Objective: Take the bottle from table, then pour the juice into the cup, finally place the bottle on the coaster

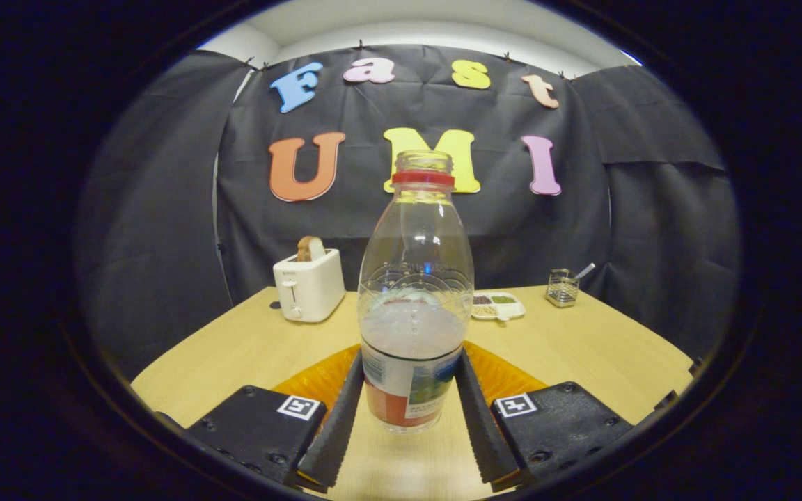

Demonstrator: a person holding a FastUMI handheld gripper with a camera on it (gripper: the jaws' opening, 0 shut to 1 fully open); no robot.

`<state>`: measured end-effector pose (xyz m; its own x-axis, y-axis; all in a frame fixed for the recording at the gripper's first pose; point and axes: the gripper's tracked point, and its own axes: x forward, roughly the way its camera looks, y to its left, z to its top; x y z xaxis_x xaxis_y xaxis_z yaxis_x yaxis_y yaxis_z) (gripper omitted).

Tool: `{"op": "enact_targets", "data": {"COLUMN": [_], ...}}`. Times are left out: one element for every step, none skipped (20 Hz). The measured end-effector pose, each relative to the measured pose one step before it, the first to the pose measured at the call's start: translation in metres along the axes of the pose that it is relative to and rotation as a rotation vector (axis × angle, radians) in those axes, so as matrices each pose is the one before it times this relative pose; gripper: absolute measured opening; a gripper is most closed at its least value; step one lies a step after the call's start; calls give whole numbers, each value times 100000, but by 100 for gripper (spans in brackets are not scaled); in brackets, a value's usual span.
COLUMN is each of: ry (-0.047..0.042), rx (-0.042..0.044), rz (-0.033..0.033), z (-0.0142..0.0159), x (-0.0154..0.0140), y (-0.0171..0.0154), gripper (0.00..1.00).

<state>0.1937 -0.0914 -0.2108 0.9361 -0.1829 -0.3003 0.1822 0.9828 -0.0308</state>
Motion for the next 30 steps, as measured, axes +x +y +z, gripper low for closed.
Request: {"op": "enact_targets", "data": {"ry": [497,264,186,-265,-28,779,1037,772,547,431,463,741,22,-236,-253,106,196,-51,-105,-150,286,1418,1205,389,-562,610,492,-147,-603,-657], "rx": [-1359,-233,1095,1130,422,-379,-727,-652,-788,-873,-827,-229,118,489,401,-52,-61,288,36,-240,-258,264,-104,-523,-506,-343,-25,-170,297,-153], "rz": [-615,789,820,183,-311,-581,-868,-526,-89,-321,62,-465,-104,640,636,117,628,921,684,629,97,511,680,143,-214,-397,330,114,384,131], "z": [-394,-366,-536,-299,-338,-571,-641,-465,-553,-322,-360,-366,-144,22,-60,-33,-194,-21,-90,-4,-130,-288,-354,-81,64,-17,-175,155,162,407], "x": [607,573,667,534,565,686,659,652,503,496,364,264,169,102,220,105,171,-62,76,80,94,108,178,13,-117,-25,-26,-105,-174,-286], "y": [-37,227,103,114,5,-143,-236,-130,-69,-81,-26,-138,-14,124,189,-32,-1,180,46,132,77,98,163,59,2,40,39,12,8,136], "gripper": [77,77,77,77,77,77,77,77,77,77,77,77,77,77,77,77,77,78,78,78,78,79,80,80,80,80,82,84,88,100]}}
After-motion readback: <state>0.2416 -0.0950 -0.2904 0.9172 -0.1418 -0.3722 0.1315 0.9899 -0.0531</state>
